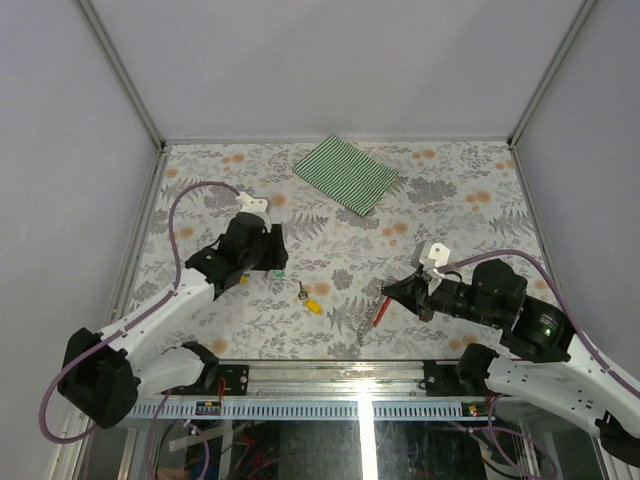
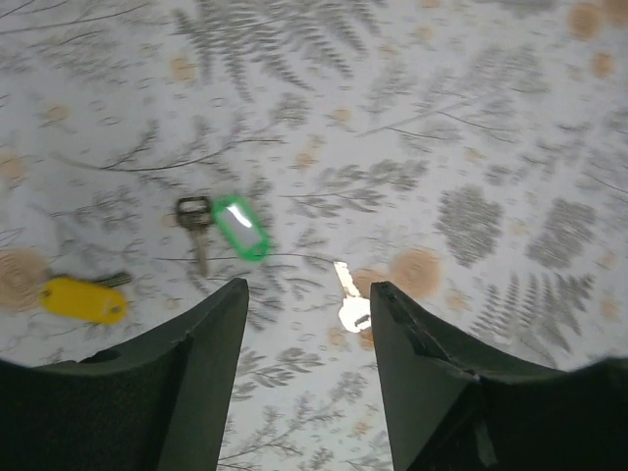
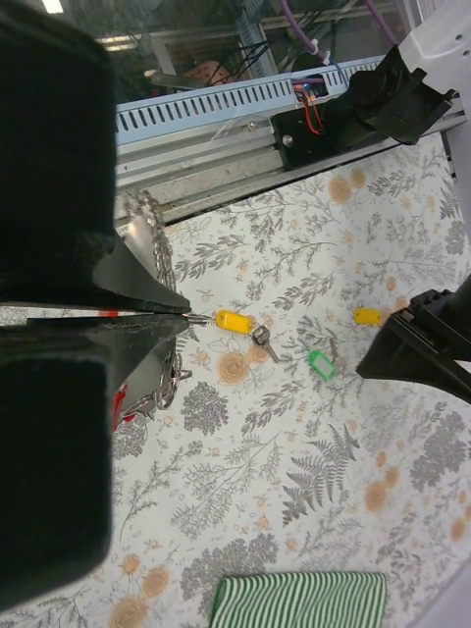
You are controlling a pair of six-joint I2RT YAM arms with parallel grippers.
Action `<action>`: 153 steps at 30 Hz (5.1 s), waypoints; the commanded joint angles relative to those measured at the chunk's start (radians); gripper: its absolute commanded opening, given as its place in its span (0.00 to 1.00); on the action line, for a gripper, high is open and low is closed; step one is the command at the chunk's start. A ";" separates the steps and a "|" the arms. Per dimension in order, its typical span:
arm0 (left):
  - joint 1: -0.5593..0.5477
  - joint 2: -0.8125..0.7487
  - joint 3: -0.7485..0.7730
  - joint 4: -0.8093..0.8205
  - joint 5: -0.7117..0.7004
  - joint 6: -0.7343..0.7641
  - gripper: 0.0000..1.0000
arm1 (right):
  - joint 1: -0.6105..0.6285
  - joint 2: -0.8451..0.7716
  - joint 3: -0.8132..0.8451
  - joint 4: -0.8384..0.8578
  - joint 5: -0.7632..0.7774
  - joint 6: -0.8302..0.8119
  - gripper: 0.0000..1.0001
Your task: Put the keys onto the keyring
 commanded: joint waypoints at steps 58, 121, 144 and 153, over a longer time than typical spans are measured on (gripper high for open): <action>0.427 0.643 0.284 -0.364 -0.083 0.277 0.24 | 0.006 0.089 -0.009 0.100 -0.133 0.102 0.00; -0.129 -0.218 0.238 0.310 0.964 0.219 0.00 | 0.005 -0.025 -0.050 0.526 -0.174 -0.577 0.00; -0.239 -0.120 0.276 0.404 0.885 0.130 0.00 | 0.005 0.054 -0.036 0.534 -0.276 -0.730 0.00; -0.250 -0.108 0.279 0.404 0.867 0.133 0.00 | 0.005 0.066 -0.041 0.561 -0.281 -0.731 0.00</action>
